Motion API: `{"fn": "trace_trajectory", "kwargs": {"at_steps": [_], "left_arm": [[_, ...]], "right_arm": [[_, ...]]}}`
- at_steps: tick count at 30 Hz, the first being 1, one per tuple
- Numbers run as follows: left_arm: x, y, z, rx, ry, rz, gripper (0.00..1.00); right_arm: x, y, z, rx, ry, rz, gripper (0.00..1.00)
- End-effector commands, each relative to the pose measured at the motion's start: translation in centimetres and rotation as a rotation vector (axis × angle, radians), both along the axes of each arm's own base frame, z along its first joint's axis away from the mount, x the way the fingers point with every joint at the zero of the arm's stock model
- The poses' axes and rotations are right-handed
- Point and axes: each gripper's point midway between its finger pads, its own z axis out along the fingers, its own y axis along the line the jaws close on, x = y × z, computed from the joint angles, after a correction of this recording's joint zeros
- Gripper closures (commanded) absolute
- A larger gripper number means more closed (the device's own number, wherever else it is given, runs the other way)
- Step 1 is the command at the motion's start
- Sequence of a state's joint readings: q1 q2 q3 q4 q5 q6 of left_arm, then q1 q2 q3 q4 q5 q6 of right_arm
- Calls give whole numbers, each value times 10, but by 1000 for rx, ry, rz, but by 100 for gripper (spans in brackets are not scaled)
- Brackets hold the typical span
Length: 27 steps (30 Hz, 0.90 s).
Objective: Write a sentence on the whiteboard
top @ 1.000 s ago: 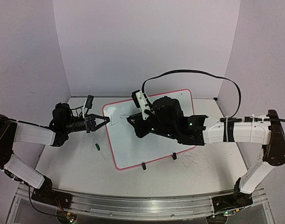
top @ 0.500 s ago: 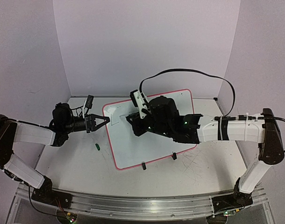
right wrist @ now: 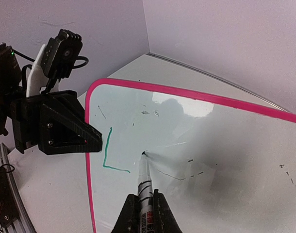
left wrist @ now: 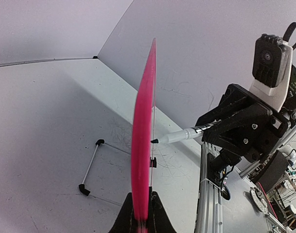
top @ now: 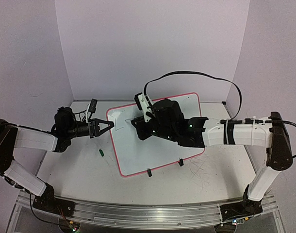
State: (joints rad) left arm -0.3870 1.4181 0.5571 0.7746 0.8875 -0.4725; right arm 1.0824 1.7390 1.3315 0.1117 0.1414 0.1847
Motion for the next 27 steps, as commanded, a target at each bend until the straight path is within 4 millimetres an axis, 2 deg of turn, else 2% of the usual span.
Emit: {"fn": "trace_trajectory", "kwargs": {"at_steps": [1, 16, 27], "left_arm": [[-1, -5, 12, 13, -82, -20, 100], [-1, -4, 13, 12, -83, -18, 100], [-1, -4, 11, 14, -76, -19, 100]], "right_arm": [[3, 2, 9, 21, -3, -13, 100], [-6, 0, -12, -7, 55, 7, 100], [-6, -11, -22, -30, 78, -29, 100]]}}
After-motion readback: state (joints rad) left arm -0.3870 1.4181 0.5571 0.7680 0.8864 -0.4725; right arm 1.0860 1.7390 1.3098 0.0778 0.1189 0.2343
